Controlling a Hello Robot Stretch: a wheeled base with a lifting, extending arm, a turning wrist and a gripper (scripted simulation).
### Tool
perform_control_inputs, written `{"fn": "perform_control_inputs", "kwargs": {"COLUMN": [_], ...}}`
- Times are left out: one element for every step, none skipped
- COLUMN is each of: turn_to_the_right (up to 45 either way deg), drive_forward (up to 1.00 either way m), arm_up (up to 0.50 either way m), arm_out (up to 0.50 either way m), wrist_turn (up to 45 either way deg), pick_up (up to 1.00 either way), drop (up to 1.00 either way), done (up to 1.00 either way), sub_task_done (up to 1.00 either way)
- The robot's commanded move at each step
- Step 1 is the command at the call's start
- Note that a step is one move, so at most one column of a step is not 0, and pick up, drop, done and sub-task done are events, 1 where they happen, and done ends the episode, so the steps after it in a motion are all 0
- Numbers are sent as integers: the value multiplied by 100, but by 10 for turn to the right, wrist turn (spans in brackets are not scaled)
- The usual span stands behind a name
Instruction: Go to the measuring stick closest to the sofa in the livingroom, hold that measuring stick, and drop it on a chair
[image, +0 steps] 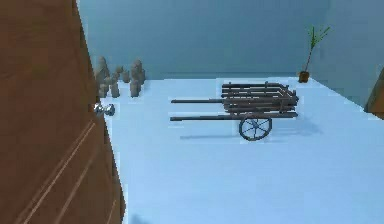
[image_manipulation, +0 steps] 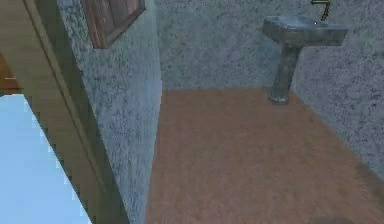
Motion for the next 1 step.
{"fn": "perform_control_inputs", "kwargs": {"turn_to_the_right": [0], "drive_forward": [100], "arm_up": [0], "arm_out": [0], "wrist_turn": [0], "pick_up": [0], "drop": [0], "done": [0], "sub_task_done": [0]}}
